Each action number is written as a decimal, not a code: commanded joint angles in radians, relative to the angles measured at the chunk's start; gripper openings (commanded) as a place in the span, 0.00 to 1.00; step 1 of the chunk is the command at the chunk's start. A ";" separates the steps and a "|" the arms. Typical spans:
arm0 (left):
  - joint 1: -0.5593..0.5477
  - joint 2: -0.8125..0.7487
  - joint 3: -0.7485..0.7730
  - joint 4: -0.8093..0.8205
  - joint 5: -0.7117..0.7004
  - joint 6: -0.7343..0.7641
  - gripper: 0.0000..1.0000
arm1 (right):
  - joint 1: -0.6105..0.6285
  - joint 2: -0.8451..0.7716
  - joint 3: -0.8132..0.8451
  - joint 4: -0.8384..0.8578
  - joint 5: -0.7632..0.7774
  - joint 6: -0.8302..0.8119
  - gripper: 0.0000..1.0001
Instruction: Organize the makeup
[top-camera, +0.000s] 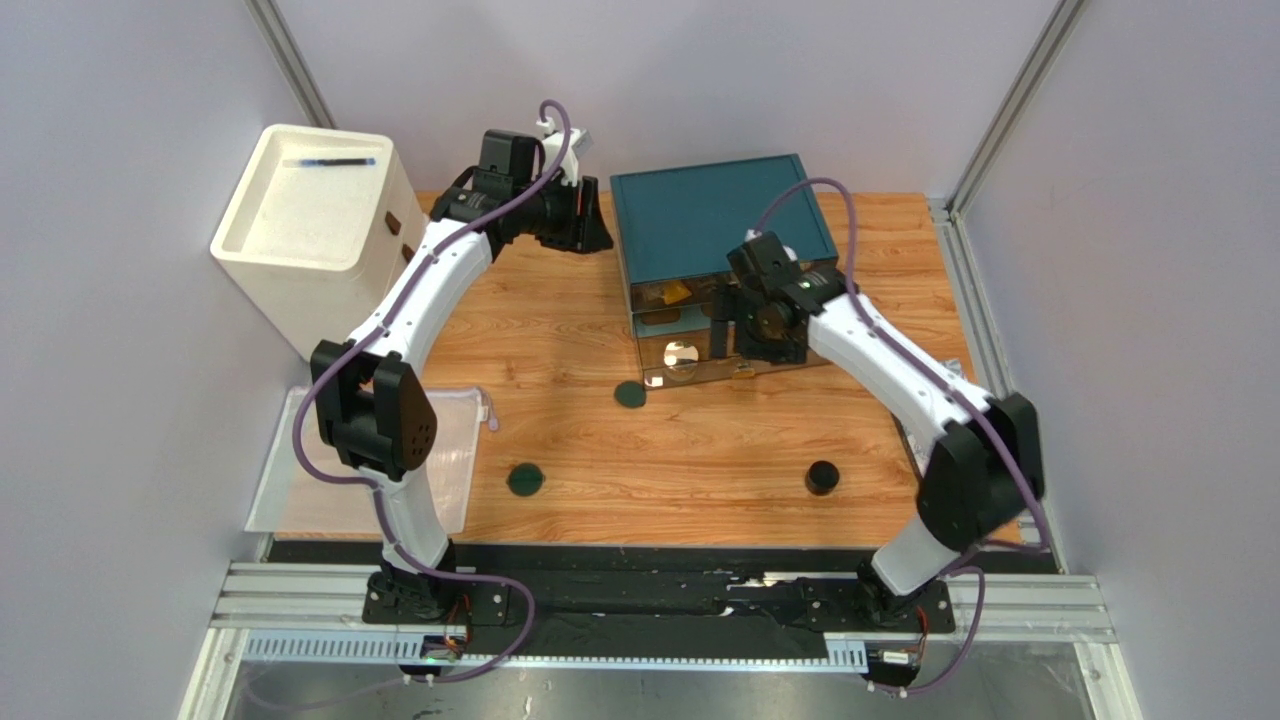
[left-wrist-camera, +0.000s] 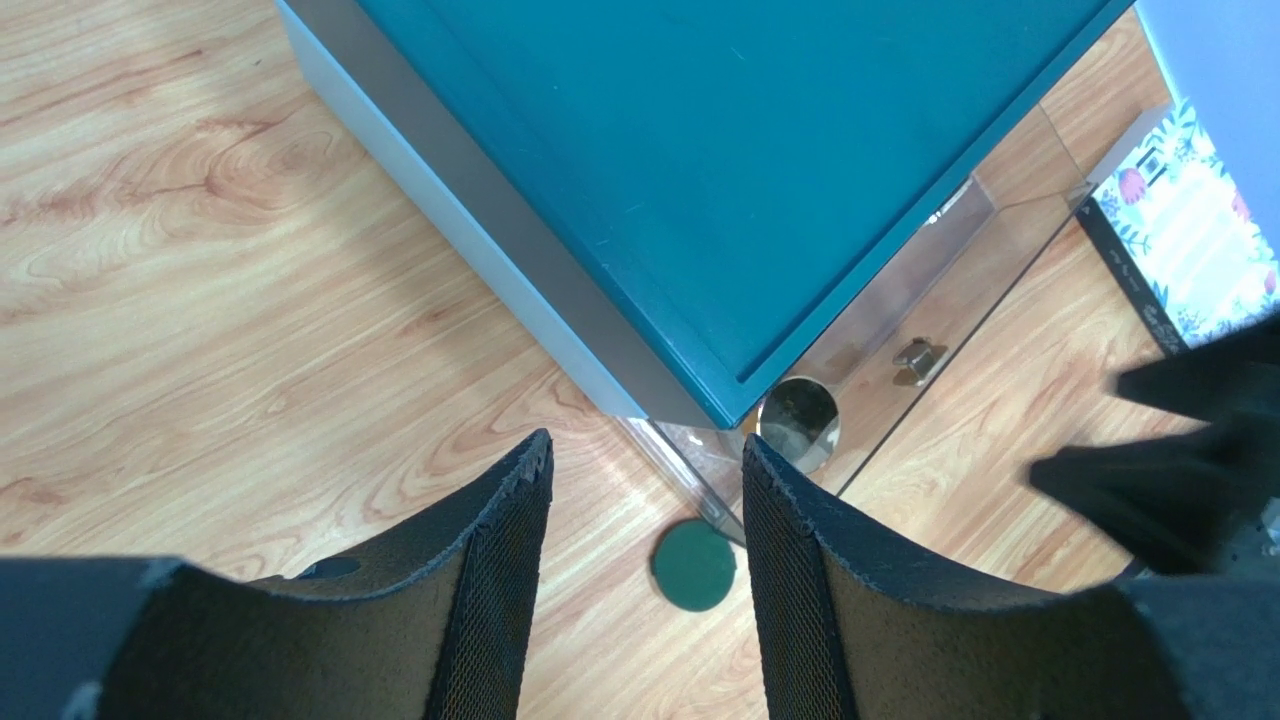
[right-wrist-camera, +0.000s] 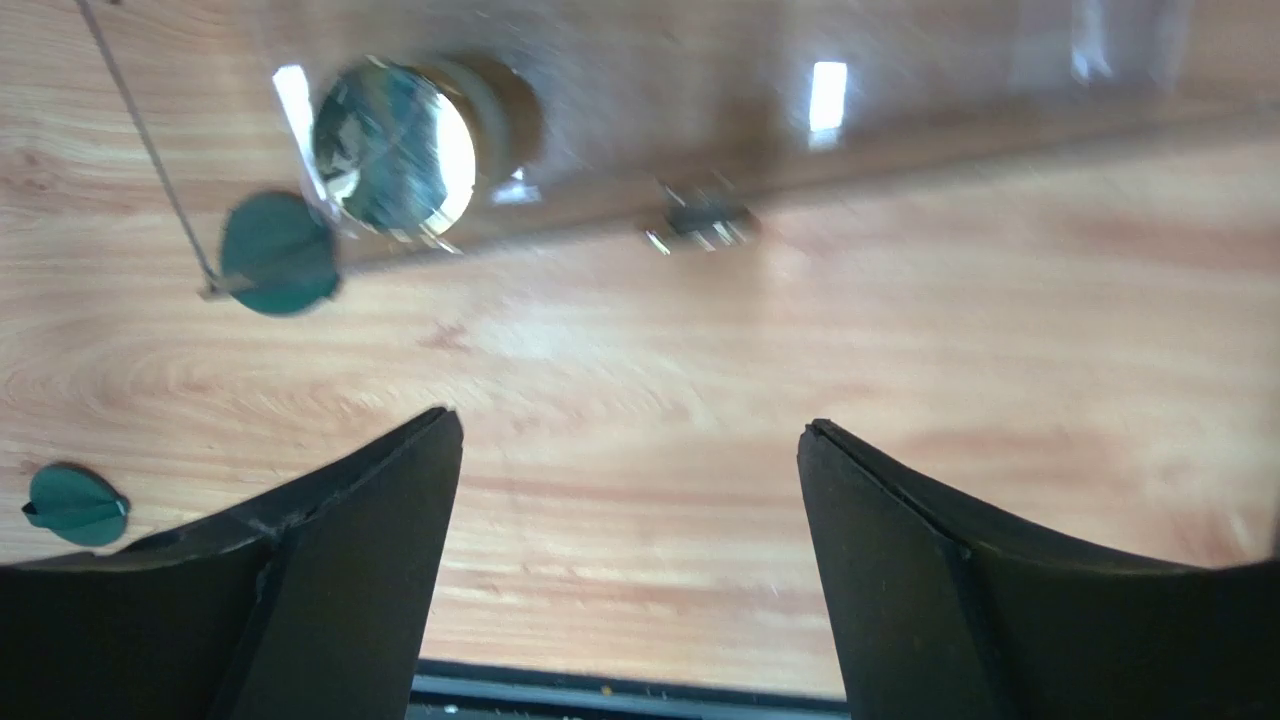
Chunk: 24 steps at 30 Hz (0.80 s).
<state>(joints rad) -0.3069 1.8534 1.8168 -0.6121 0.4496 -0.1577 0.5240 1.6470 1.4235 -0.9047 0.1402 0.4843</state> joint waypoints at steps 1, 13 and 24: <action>0.002 -0.011 0.035 -0.017 0.004 0.056 0.56 | -0.025 -0.226 -0.141 -0.083 0.119 0.121 0.86; 0.002 -0.022 -0.025 0.008 0.057 0.043 0.56 | -0.309 -0.417 -0.573 -0.188 -0.125 0.275 0.88; 0.002 -0.039 -0.048 0.015 0.057 0.043 0.56 | -0.338 -0.230 -0.601 -0.027 -0.198 0.224 0.88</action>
<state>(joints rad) -0.3069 1.8534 1.7844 -0.6167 0.4892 -0.1246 0.1867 1.3540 0.8200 -1.0351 -0.0116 0.7174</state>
